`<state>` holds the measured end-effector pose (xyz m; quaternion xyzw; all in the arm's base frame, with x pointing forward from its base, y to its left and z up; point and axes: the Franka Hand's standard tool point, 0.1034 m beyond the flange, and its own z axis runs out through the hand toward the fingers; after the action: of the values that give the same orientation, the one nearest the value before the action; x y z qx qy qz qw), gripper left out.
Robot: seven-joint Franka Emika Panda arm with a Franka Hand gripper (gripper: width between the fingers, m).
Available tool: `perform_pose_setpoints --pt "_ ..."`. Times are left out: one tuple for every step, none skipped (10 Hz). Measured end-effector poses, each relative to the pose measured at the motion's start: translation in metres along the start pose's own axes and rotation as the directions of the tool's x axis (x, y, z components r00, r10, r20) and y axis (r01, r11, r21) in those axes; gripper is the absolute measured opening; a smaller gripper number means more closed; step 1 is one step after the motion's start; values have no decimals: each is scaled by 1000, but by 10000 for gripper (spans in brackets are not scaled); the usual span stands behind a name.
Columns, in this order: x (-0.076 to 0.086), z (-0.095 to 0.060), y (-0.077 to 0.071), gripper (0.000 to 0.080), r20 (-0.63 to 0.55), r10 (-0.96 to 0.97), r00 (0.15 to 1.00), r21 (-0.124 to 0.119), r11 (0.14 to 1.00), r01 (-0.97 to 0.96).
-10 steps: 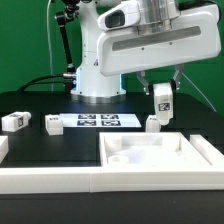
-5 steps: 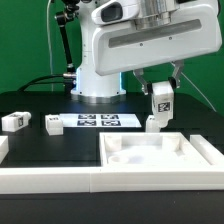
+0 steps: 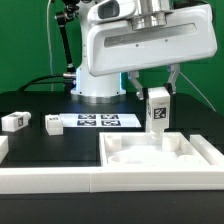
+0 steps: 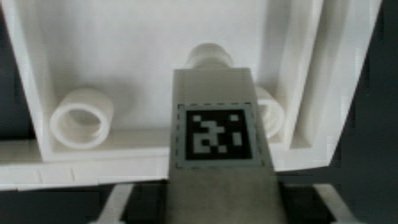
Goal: Assemble square table
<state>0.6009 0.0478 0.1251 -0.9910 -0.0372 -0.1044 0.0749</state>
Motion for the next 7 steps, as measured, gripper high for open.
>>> perform_pose_setpoints --pt "8 0 4 290 10 -45 999 5 999 45" --pt "16 -1 5 290 4 -79 997 3 997 79" --pt "18 0 2 290 6 -109 994 -5 994 109" --pt "17 1 3 290 8 -105 994 -5 994 105" --pt "17 1 4 290 6 -105 994 -6 994 105" --pt "18 2 5 290 -14 -105 994 -14 994 105" --pt "17 3 4 290 -12 -106 994 -13 994 106"
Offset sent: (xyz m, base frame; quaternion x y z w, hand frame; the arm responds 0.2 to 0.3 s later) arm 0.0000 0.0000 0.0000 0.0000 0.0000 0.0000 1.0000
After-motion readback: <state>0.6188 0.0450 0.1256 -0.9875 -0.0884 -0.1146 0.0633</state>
